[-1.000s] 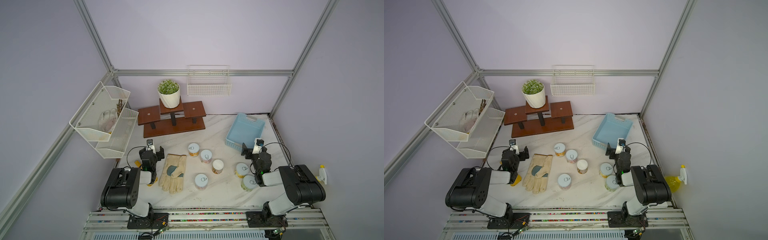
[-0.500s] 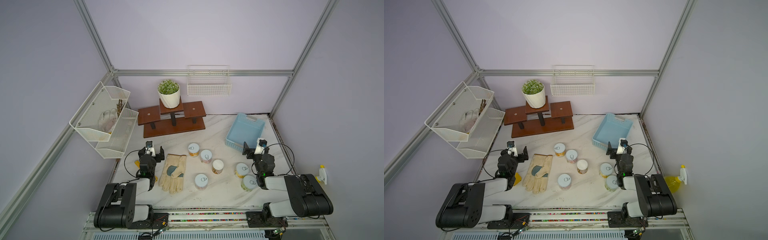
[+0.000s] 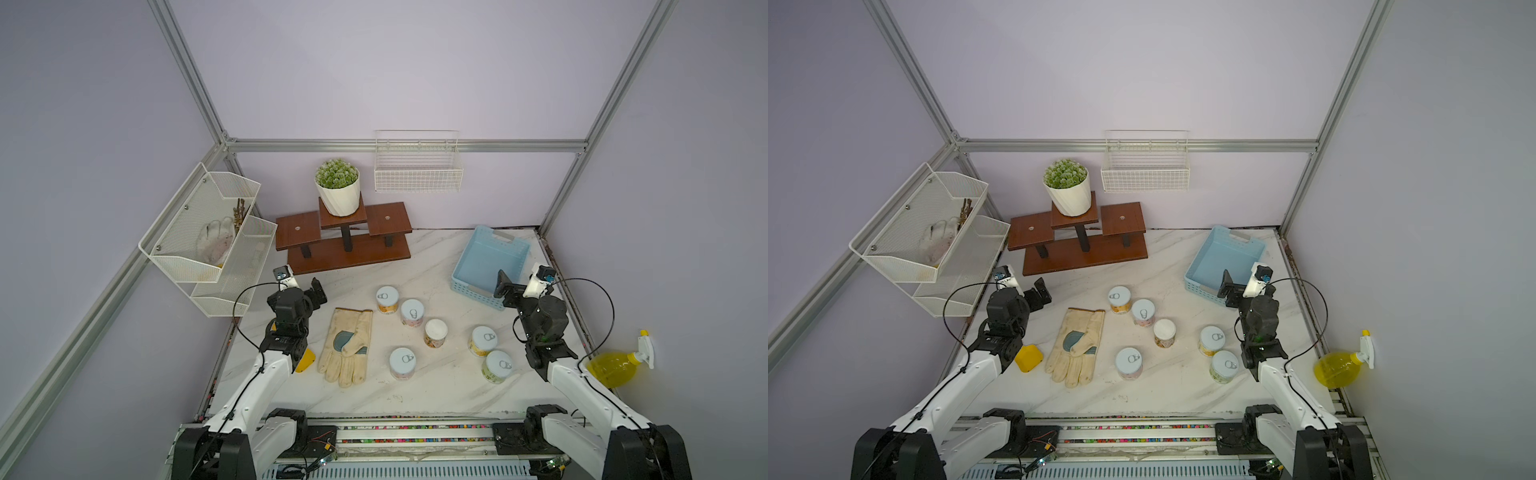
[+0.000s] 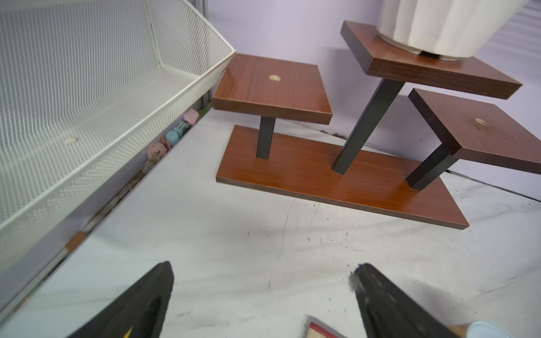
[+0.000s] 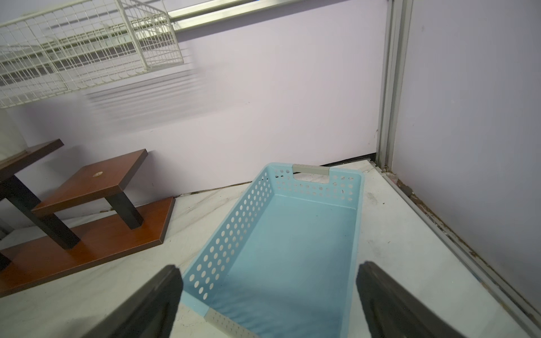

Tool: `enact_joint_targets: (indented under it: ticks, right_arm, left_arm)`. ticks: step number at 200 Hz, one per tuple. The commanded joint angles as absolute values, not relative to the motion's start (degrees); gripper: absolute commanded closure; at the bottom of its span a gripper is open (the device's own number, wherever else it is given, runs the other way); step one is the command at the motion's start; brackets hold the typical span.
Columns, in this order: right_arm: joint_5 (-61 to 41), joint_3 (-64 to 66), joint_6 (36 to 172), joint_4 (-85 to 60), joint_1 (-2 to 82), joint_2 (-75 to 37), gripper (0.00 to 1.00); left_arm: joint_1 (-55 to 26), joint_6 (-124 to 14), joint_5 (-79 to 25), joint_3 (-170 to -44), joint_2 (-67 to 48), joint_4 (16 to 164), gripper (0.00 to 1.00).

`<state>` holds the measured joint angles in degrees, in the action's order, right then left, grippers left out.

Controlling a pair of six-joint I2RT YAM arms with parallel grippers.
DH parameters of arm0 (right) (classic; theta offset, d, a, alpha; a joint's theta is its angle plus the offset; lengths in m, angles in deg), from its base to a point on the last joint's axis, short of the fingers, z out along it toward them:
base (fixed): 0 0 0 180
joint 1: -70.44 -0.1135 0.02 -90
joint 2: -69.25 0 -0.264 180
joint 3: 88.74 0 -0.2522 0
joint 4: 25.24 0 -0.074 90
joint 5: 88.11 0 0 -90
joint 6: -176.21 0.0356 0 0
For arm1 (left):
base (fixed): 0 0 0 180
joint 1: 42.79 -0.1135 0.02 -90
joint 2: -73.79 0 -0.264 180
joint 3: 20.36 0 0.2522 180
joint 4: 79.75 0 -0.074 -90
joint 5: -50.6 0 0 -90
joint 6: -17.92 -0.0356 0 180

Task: Put the canned food in the basket
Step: Adjust the basket at the center of the board.

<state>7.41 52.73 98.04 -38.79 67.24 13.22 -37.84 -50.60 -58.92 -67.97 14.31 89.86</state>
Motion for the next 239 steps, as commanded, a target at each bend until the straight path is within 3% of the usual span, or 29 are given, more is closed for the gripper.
enact_joint_targets:
  ticks: [1,28,61,104,152,197,239]
  right_arm:
    - [4.4,50.5,105.1,-26.0,67.5,15.5,0.01]
    - [-1.4,49.8,109.2,-22.0,67.5,17.2,0.01]
    - [-6.9,47.7,110.6,-16.9,66.4,16.5,0.01]
    - [-2.9,40.4,110.1,-3.2,59.6,11.1,0.01]
    - [-2.6,28.4,108.4,9.0,55.2,-1.3,0.01]
    - [14.6,13.9,108.7,22.3,56.6,-14.1,0.01]
    - [17.5,6.3,107.8,26.7,61.3,-21.2,0.01]
  left_arm:
    - [-37.5,-42.1,-54.2,-71.9,15.7,76.7,0.0]
    - [-35.1,-40.5,-49.0,-74.0,16.0,74.1,0.0]
    - [-26.8,-40.4,-51.1,-79.3,14.1,67.0,0.0]
    - [-15.3,-42.4,-52.8,-85.3,9.8,60.4,0.0]
    - [-12.7,-43.4,-41.2,-88.0,6.4,61.6,0.0]
    - [-7.7,-47.1,-41.1,-93.8,0.0,63.5,0.0]
    - [-2.3,-47.6,-41.4,-102.2,-9.2,63.8,0.0]
